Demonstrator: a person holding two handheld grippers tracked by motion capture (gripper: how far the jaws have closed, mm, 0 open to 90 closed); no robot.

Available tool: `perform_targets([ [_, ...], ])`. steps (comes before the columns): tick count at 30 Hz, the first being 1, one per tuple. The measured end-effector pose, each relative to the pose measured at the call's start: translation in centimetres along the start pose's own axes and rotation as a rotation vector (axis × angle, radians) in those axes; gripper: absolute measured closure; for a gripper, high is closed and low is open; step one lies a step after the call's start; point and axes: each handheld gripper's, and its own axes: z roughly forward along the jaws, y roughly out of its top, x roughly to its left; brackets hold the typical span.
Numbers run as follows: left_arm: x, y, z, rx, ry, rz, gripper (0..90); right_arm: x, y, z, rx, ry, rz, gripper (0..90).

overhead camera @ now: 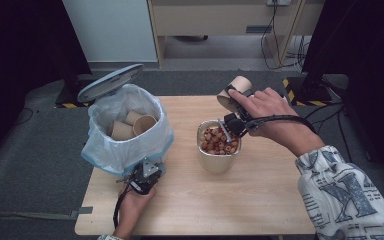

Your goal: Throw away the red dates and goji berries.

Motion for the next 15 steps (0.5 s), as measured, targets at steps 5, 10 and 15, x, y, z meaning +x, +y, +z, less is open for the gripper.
perform_targets([
  [5,0.0,0.0,0.0,0.001,-0.001,0.0,89.8,0.7,0.2,-0.2,-0.001,0.01,-0.075,34.4],
  [10,0.0,0.0,0.0,0.0,0.002,-0.002,89.8,0.0,-0.3,-0.3,0.021,-0.03,-0.032,34.4],
  [15,0.0,0.0,0.0,0.0,0.001,-0.001,89.8,0.2,-0.2,-0.2,0.009,-0.028,0.008,34.3],
])
